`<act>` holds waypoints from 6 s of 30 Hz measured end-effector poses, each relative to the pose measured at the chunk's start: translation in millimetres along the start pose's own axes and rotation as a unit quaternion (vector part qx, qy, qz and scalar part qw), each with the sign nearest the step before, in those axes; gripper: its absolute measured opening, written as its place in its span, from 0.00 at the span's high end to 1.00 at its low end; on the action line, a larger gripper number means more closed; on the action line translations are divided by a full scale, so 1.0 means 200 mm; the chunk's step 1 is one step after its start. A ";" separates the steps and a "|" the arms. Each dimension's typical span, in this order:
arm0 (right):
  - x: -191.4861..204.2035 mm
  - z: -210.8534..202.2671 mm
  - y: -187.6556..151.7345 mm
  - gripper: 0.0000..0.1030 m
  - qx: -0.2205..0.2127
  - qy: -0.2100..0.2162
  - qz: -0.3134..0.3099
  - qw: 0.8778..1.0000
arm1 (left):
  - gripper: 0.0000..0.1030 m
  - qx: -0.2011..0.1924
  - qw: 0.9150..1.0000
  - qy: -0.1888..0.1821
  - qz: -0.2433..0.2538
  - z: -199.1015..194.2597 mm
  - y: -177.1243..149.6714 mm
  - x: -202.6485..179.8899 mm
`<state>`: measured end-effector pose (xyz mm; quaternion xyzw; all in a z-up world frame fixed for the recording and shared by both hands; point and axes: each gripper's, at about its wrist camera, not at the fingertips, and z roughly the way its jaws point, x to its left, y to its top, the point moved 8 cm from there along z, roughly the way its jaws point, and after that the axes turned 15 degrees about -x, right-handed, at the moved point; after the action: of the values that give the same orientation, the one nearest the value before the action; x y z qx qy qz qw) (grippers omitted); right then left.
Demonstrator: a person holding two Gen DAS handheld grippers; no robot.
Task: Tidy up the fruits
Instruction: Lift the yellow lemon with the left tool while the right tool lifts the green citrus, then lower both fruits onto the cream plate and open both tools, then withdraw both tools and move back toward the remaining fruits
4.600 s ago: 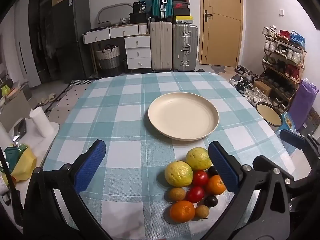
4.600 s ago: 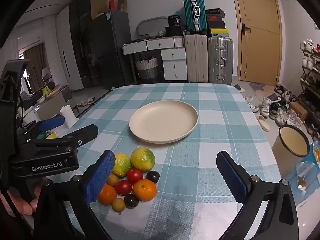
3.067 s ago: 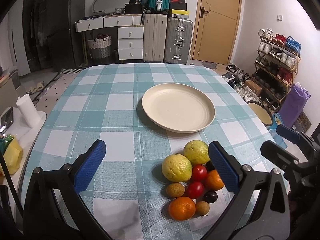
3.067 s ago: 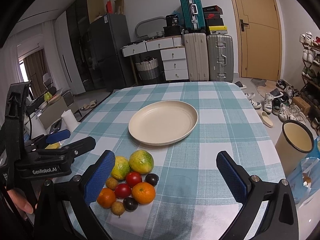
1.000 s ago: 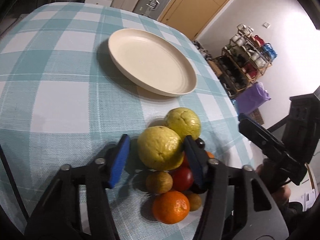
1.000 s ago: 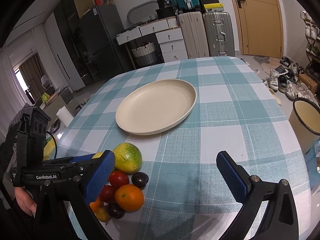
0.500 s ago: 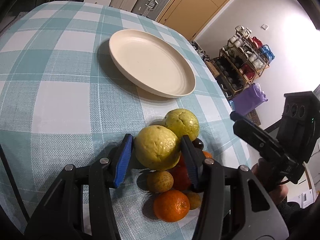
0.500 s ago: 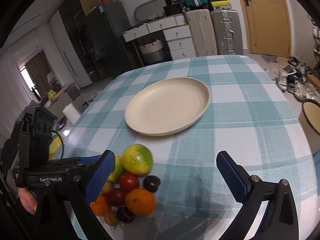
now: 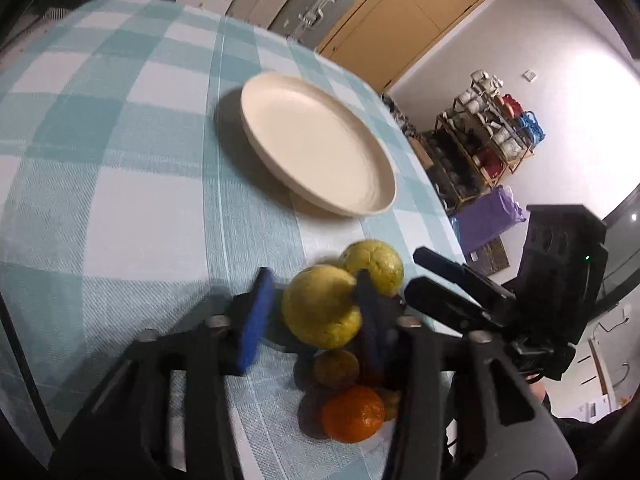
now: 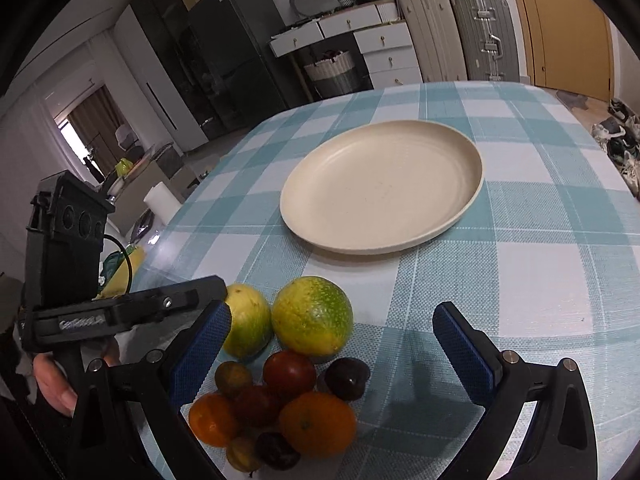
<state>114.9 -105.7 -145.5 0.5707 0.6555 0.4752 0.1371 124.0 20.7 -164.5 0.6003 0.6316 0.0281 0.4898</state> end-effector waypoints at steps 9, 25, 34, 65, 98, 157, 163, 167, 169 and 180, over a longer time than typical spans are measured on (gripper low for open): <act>-0.01 0.00 0.03 0.00 -0.007 -0.002 0.001 1.000 | 0.43 0.024 1.000 0.000 -0.018 0.06 -0.06 0.02; -0.01 -0.03 0.02 0.00 -0.011 0.007 0.001 1.000 | 0.54 0.015 1.000 0.022 0.006 0.11 -0.05 -0.01; 0.03 0.00 0.02 0.00 -0.005 0.014 -0.007 1.000 | 0.54 -0.023 0.999 0.038 0.003 -0.02 0.06 0.06; 0.05 0.15 -0.09 0.51 0.052 0.029 -0.007 0.998 | 0.54 -0.040 0.997 0.059 0.022 -0.14 0.14 0.09; -0.16 0.14 0.52 0.51 -0.059 0.056 0.026 0.996 | 0.54 -0.021 0.997 0.037 0.069 0.30 0.58 -0.14; -0.18 -0.15 0.66 0.00 -0.163 -0.052 -0.070 0.983 | 0.01 -0.161 0.948 0.198 0.191 0.01 0.71 -0.32; -0.10 -0.24 0.58 0.00 -0.156 -0.047 -0.075 0.984 | 0.01 -0.172 0.943 0.211 0.191 -0.14 0.62 -0.38; -0.08 -0.29 0.52 0.00 -0.156 -0.084 -0.098 0.979 | 0.01 -0.183 0.936 0.222 0.204 -0.24 0.54 -0.41; -0.06 -0.32 0.49 0.00 -0.159 -0.087 -0.108 0.977 | 0.01 -0.185 0.934 0.227 0.207 -0.28 0.51 -0.42; 0.00 -0.50 0.34 0.00 -0.183 -0.062 -0.079 0.978 | 0.01 -0.178 0.942 0.213 0.191 -0.39 0.30 -0.37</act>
<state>84.9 -158.8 -40.4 0.5111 0.5902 0.5386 0.3169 101.7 21.7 -43.4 0.5926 0.5797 0.3601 0.4278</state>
